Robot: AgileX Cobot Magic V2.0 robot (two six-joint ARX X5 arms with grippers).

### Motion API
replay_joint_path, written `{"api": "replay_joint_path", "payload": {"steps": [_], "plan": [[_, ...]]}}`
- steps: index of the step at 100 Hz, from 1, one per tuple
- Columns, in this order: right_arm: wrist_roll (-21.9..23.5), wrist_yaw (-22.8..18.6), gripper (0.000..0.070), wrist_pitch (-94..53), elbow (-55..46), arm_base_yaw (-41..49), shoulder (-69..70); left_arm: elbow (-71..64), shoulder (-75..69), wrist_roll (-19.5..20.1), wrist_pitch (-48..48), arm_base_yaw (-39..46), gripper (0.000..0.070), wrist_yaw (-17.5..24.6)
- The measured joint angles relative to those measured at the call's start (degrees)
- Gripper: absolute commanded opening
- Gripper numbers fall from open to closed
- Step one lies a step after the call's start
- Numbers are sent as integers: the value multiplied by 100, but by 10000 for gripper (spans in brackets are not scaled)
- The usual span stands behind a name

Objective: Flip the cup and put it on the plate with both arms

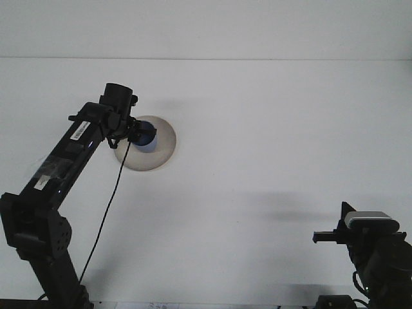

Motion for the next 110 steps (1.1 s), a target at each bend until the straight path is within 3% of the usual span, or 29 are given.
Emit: {"api": "replay_joint_path", "payload": {"steps": [5,11,42,72,110], "plan": [[0,0,0,-2,0,0,0,0,0,0,15,9,386,2],[0,0,0,-2,0,0,0,0,0,0,13,9,429,2],[0,0,0,-2,0,0,0,22,-195,-68,155,85,429,4],[0,0,0,-2,0,0,0,-79,-2031,-275,608,46,428,7],[0,0,0,0,0,0,0,-3781,-5036,-579,2813,-608,421,11]]}}
